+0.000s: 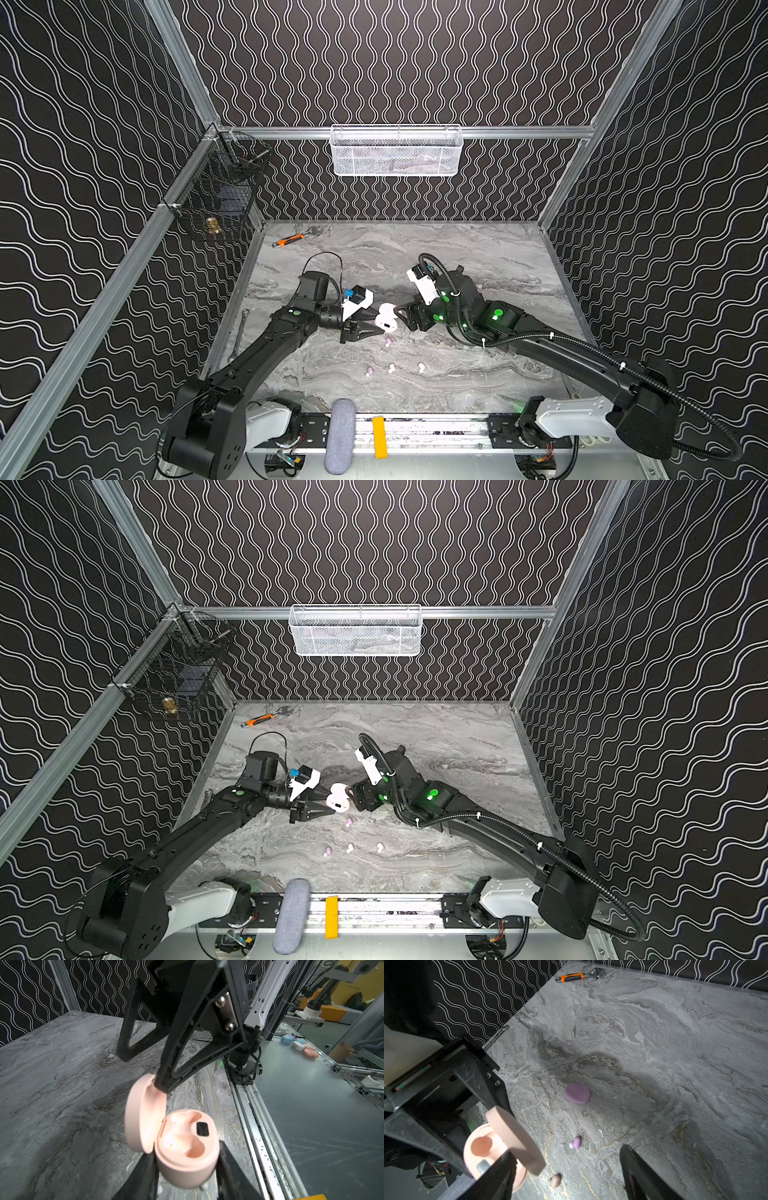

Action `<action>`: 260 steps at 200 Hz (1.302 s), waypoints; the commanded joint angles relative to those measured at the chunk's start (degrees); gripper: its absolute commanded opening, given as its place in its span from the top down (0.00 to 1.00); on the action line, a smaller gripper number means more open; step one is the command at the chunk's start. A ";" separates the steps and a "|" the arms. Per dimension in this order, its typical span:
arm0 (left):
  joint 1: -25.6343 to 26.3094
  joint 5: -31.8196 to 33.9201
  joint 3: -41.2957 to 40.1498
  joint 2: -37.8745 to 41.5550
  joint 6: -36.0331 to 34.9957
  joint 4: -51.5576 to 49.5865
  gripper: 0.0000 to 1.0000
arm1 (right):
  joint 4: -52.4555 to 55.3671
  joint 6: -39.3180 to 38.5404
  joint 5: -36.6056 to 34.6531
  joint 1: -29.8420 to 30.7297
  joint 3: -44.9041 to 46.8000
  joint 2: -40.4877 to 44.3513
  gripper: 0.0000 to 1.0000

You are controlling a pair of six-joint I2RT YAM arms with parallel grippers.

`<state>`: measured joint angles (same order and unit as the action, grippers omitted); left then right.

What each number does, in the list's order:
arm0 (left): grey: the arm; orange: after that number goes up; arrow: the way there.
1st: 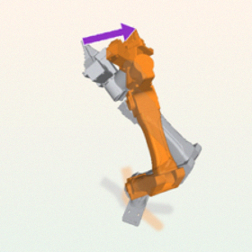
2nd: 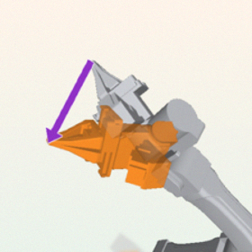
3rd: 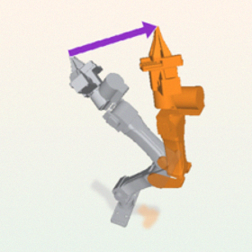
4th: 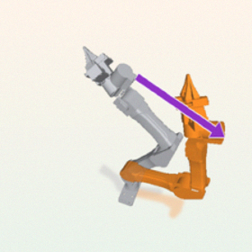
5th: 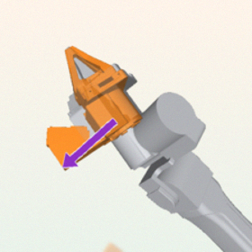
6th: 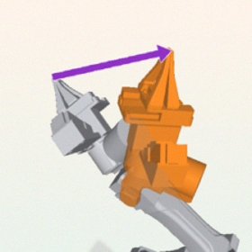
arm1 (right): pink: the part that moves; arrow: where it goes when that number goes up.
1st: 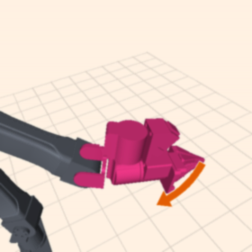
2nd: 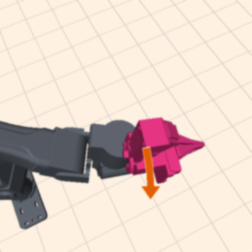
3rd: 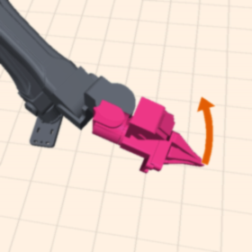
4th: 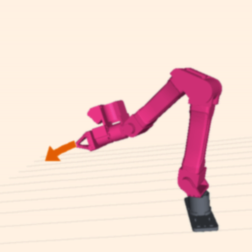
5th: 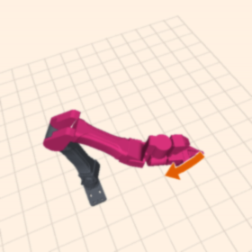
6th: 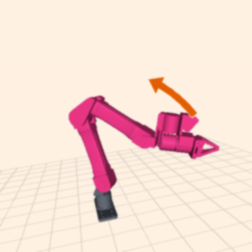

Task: Insert wireless bluetooth earbuds into charging case
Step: Open the charging case.

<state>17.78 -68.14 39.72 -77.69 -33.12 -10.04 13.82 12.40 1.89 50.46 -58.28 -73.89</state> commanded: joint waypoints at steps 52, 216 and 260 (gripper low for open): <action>0.09 0.33 0.99 0.00 -1.34 -1.04 0.77 | -2.03 0.41 3.00 -0.10 0.42 1.63 0.21; 0.09 0.33 1.41 -0.55 0.38 0.38 0.76 | -1.26 -0.34 4.71 0.34 2.67 3.84 0.23; 0.11 0.30 1.33 -0.84 0.77 1.03 0.76 | -1.51 -0.01 5.47 0.30 3.26 3.60 0.25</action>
<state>17.85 -67.29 40.60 -78.30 -32.95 -11.09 13.13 12.43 6.63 50.68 -55.40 -70.30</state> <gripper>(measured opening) 0.412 0.753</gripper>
